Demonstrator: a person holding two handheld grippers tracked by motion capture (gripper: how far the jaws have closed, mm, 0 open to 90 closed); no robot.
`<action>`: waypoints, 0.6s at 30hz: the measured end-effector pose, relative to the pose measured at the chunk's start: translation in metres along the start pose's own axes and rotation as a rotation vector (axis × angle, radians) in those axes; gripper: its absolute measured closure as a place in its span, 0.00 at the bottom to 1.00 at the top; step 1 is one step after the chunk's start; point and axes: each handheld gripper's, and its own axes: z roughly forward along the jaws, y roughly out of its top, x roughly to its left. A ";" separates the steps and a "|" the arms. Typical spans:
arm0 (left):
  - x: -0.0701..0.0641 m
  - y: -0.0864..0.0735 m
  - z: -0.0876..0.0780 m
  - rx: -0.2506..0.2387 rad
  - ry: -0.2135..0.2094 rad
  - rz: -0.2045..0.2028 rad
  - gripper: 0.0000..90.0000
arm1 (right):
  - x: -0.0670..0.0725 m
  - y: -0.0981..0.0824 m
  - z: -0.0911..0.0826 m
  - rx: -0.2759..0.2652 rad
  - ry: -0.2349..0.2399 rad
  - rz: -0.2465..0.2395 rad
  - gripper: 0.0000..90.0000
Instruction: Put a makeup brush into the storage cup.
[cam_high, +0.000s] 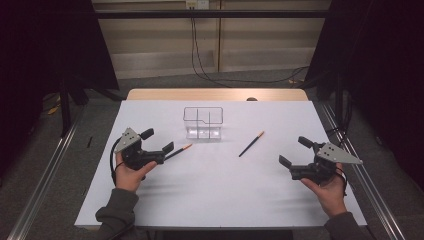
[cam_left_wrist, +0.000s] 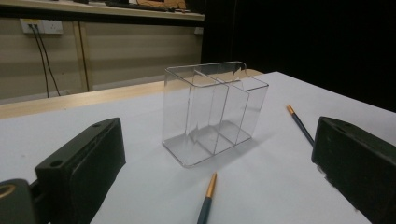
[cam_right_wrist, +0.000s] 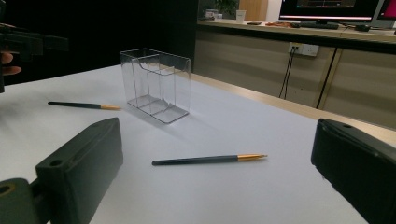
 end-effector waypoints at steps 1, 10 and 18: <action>0.000 0.001 0.001 -0.001 0.006 0.000 0.03 | 0.000 0.000 0.000 0.000 0.000 0.000 0.02; 0.002 0.003 0.012 -0.001 -0.005 -0.003 0.03 | 0.000 0.000 0.000 0.001 0.000 -0.002 0.02; 0.004 0.006 0.021 -0.008 -0.009 -0.020 0.03 | 0.000 0.000 0.000 0.003 -0.003 -0.006 0.02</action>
